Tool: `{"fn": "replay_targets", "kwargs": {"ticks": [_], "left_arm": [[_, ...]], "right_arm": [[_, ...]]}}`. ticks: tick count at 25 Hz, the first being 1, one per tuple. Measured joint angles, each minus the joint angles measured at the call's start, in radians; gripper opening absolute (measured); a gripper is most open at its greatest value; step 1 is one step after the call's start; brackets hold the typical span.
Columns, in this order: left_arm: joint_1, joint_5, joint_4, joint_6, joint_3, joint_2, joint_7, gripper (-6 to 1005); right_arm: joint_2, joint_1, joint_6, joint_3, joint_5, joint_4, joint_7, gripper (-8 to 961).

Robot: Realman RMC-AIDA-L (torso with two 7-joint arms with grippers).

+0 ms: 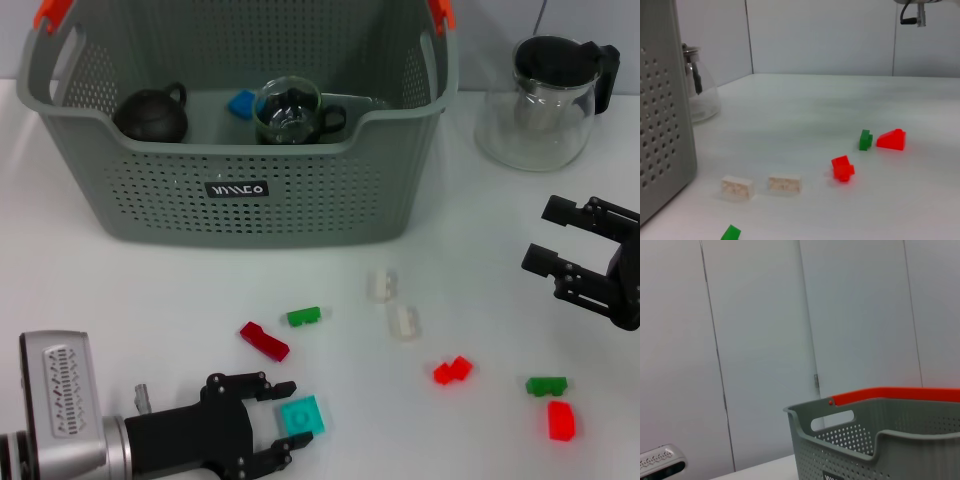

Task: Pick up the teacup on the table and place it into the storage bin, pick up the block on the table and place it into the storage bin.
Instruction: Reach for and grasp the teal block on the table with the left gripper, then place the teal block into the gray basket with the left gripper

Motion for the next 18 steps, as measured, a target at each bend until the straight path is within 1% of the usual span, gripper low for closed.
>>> {"fn": "replay_targets", "kwargs": {"ticks": [4, 7, 12, 15, 16, 17, 18], "left_arm": [[-0.002, 0.006, 0.004, 0.000, 0.004, 0.001, -0.003, 619], [-0.002, 0.009, 0.006, 0.001, 0.004, 0.001, -0.003, 412], [-0.001, 0.012, 0.017, 0.037, 0.000, 0.003, -0.016, 407], [0.009, 0.005, 0.078, 0.144, -0.027, 0.007, -0.082, 406], [0.014, 0.002, 0.112, 0.212, -0.053, 0.009, -0.118, 406], [0.014, 0.002, 0.112, 0.212, -0.053, 0.009, -0.118, 406], [0.016, 0.000, 0.146, 0.284, -0.097, 0.011, -0.149, 406]], "right_arm": [[0.000, -0.001, 0.000, 0.000, 0.000, 0.000, 0.000, 685], [0.000, -0.002, 0.000, 0.000, 0.001, 0.000, 0.000, 685], [0.000, -0.003, 0.000, 0.000, 0.002, 0.000, 0.000, 685], [-0.001, -0.004, 0.000, 0.000, 0.004, 0.000, 0.000, 685], [-0.002, -0.005, 0.000, 0.000, 0.004, 0.000, 0.000, 685], [-0.002, -0.005, 0.000, 0.000, 0.004, 0.000, 0.000, 685], [-0.002, -0.005, 0.000, 0.000, 0.004, 0.000, 0.000, 685]]}}
